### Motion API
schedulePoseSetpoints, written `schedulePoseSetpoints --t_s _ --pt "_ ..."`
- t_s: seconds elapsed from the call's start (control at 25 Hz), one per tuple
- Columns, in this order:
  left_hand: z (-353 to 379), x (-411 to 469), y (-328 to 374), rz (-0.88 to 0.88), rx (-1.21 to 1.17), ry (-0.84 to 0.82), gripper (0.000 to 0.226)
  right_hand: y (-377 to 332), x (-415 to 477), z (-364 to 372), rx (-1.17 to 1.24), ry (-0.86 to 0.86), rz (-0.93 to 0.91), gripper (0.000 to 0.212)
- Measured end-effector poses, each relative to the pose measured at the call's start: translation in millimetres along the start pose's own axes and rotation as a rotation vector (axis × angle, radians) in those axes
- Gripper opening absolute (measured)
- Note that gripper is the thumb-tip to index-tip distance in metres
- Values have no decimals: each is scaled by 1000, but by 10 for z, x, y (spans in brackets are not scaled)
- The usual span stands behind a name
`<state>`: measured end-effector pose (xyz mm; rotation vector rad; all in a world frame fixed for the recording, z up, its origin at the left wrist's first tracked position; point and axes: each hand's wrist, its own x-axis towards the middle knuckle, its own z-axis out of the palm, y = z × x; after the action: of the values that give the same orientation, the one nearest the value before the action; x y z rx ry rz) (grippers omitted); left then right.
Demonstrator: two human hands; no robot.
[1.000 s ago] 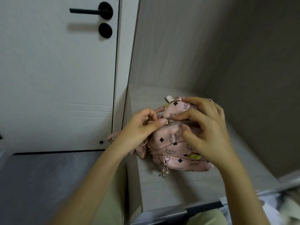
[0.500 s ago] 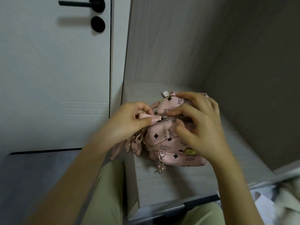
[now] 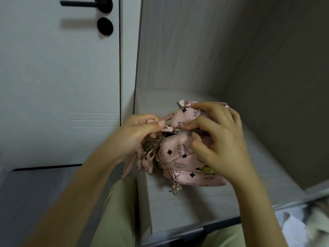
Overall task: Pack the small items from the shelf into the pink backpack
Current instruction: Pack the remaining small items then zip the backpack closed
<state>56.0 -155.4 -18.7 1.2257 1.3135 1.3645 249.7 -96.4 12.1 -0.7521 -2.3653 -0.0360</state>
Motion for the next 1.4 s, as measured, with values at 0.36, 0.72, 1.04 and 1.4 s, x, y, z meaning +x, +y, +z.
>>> schedulePoseSetpoints --t_s 0.36,0.72,1.04,1.4 --pt "87 -148 -415 41 -95 287 25 1 26 32 10 0 -24 20" --pt "84 -204 -718 18 -211 254 16 -13 -6 44 5 2 -55 19" --pt "30 -77 -920 -42 -44 202 25 -28 46 87 -11 24 -27 23" --pt "105 -66 -519 -38 223 205 27 -80 33 40 -97 37 -19 24"
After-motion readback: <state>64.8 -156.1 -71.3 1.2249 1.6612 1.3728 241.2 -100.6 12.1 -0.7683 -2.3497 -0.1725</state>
